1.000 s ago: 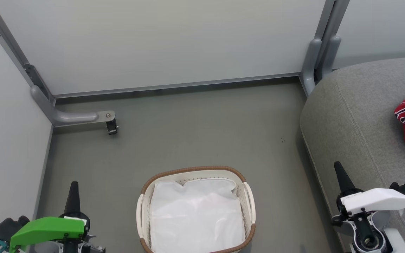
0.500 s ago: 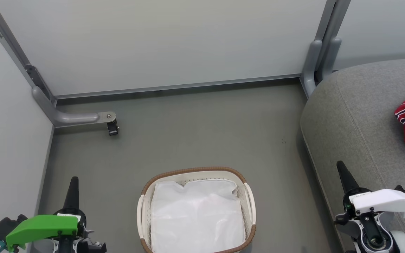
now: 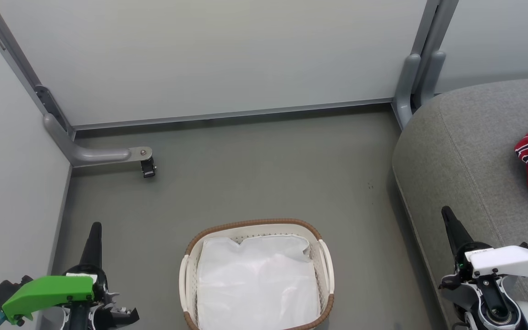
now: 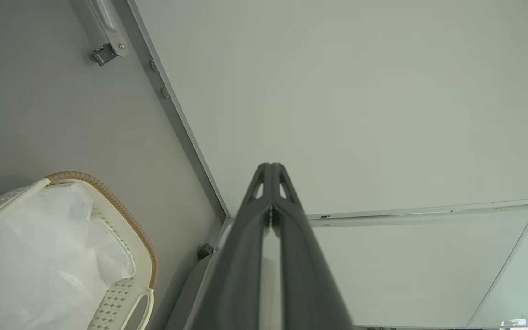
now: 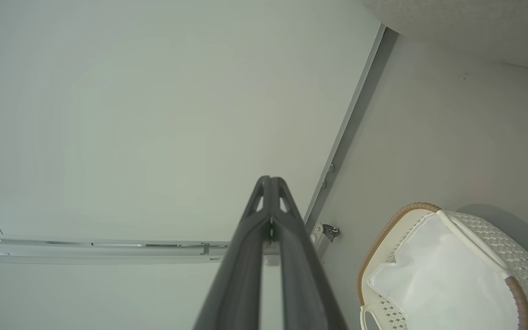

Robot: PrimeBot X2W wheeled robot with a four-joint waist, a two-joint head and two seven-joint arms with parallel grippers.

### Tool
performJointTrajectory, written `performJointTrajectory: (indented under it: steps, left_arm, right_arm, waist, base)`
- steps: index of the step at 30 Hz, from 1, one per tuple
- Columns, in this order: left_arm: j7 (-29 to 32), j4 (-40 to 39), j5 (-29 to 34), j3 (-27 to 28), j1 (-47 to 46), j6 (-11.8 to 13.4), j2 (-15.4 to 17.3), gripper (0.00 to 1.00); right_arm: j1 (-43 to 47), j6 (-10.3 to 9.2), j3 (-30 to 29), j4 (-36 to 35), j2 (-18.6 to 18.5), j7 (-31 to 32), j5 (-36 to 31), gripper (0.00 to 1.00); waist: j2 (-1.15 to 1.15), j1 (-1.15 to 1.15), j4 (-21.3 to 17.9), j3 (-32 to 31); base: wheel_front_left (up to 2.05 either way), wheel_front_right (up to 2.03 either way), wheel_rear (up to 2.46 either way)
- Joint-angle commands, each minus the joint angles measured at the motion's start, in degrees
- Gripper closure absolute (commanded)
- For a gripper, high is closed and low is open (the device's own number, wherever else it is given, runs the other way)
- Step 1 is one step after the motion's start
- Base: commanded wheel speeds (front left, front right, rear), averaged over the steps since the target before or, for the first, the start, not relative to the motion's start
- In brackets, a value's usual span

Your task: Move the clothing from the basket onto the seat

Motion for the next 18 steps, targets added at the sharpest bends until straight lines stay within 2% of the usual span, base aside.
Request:
performJointTrajectory:
  steps: [1, 18]
  left_arm:
    - [0.44, -0.47, -1.4, 0.36, -0.93, -0.27, 0.42, 1.0]
    - [2.14, -1.53, -8.06, 0.71, -1.46, -0.53, 0.46, 1.0]
  right_arm:
    - [0.71, -0.03, -0.36, -0.7, -0.35, 0.41, 1.44, 1.0]
    - [1.29, -0.04, -1.27, -2.2, -0.4, 2.18, 8.45, 1.0]
  waist:
    - [0.0, 0.0, 0.02, -0.03]
    - [0.0, 0.0, 0.19, -0.34]
  base:
    - [0.0, 0.0, 0.0]
    - [0.0, 0.0, 0.0]
